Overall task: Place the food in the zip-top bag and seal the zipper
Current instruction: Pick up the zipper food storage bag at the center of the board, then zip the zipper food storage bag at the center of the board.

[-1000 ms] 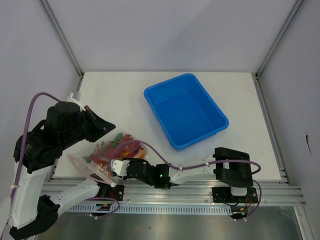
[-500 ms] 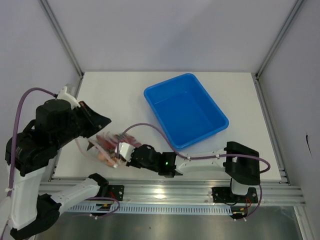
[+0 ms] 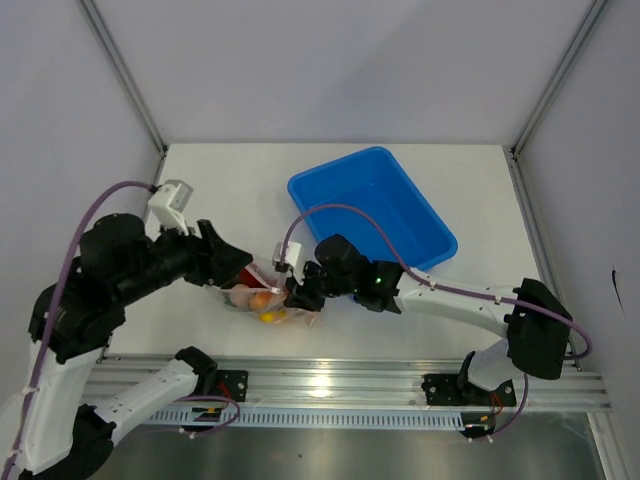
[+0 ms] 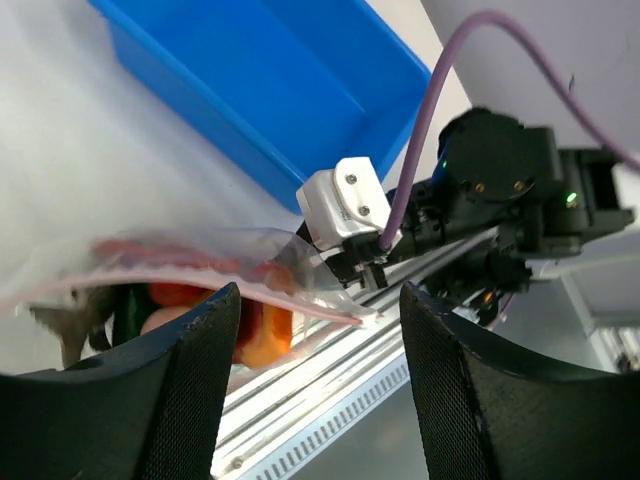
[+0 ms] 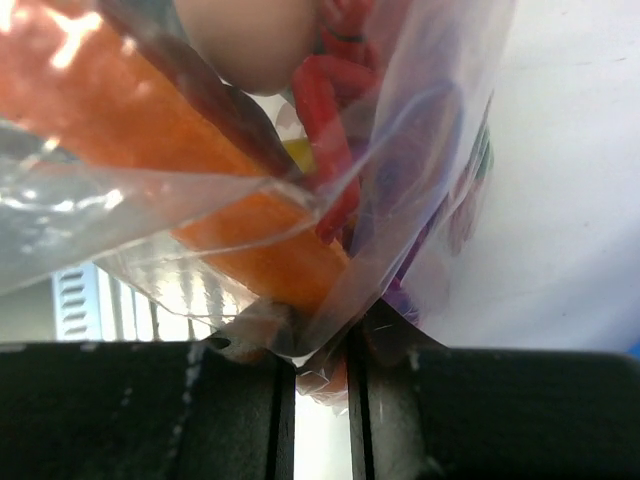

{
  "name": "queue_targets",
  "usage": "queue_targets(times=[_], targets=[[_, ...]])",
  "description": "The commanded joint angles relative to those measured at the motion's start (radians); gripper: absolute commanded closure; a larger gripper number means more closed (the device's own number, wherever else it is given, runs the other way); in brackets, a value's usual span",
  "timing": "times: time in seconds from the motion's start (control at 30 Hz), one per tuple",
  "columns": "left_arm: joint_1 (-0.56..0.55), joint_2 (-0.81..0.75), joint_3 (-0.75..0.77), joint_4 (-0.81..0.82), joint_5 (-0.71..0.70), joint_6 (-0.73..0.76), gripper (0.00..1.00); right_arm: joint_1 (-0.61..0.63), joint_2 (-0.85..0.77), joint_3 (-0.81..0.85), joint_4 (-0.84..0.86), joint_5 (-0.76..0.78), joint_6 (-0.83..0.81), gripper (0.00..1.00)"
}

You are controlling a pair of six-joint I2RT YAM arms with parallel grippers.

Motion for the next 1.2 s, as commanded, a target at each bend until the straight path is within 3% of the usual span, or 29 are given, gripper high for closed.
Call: queue_targets(times=[0.0, 0.5, 0.77, 0.9, 1.17], targets=[[-0.004, 0.029, -0.071, 0.157, 0.173, 0.187, 0.32, -0.019, -0.064, -0.011, -0.064, -0.178, -0.01, 1.0], [-0.102, 0.0, -0.176, 0.23, 0.126, 0.618, 0.25, -0.077, -0.077, -0.051, -0.087, -0.268, 0.044, 1.0], [-0.104, -0.001, -0.228, 0.133, 0.322, 0.807, 0.24, -0.105, -0.057, -0.008, -0.13, -0.297, 0.039, 1.0], [-0.107, -0.064, -0.277, 0.182, 0.354, 0.855, 0.22, -0.11, -0.037, 0.009, -0.142, -0.322, 0.041, 1.0], [-0.134, -0.011, -0.283, 0.125, 0.39, 0.959, 0.22, -0.111, -0.02, 0.018, -0.148, -0.334, 0.042, 1.0]])
